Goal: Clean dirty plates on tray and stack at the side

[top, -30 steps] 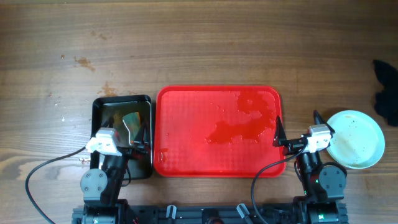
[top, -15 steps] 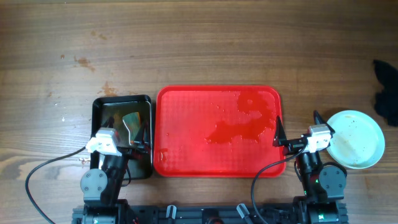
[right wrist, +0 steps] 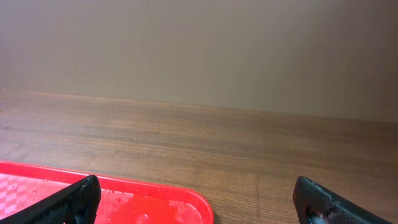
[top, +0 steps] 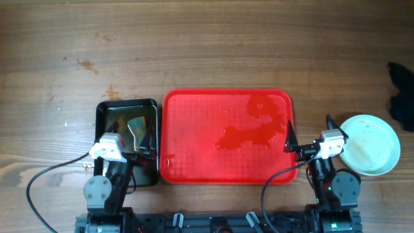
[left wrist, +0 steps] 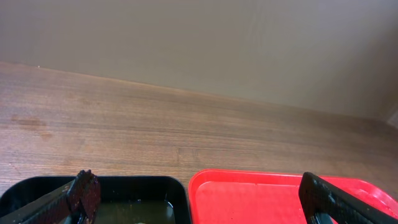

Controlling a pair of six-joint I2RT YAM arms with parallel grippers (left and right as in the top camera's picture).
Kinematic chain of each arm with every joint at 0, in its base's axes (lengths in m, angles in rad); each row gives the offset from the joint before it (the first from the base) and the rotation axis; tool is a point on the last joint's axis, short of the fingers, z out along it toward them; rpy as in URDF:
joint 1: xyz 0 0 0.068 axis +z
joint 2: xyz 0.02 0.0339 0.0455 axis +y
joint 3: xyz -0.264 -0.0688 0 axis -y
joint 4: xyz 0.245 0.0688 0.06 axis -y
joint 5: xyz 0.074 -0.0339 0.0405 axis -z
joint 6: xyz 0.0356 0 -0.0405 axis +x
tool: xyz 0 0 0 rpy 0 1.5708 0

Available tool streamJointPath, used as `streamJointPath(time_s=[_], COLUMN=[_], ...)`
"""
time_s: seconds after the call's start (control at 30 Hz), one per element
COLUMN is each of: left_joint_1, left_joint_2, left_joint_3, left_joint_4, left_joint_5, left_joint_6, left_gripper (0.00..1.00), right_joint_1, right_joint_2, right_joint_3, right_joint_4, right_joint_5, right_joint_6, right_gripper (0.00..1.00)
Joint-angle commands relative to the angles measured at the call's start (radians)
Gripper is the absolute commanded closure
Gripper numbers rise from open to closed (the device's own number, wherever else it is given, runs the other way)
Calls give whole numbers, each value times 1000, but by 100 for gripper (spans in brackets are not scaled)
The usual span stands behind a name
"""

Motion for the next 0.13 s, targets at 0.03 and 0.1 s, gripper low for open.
streamJointPath(time_s=[0.03, 0.1], left_joint_1=[-5, -5], left_joint_2=[-5, -5], left_joint_3=[-3, -3], left_joint_4=[-7, -7], left_joint_5=[8, 8], left_joint_6=[13, 13], left_gripper=[0, 0], right_joint_1=[2, 2], right_joint_2=[-3, -3], right_joint_3=[-1, -1], right_joint_4=[3, 3], right_joint_5=[18, 18], right_joint_6=[-6, -6], right_gripper=[0, 0])
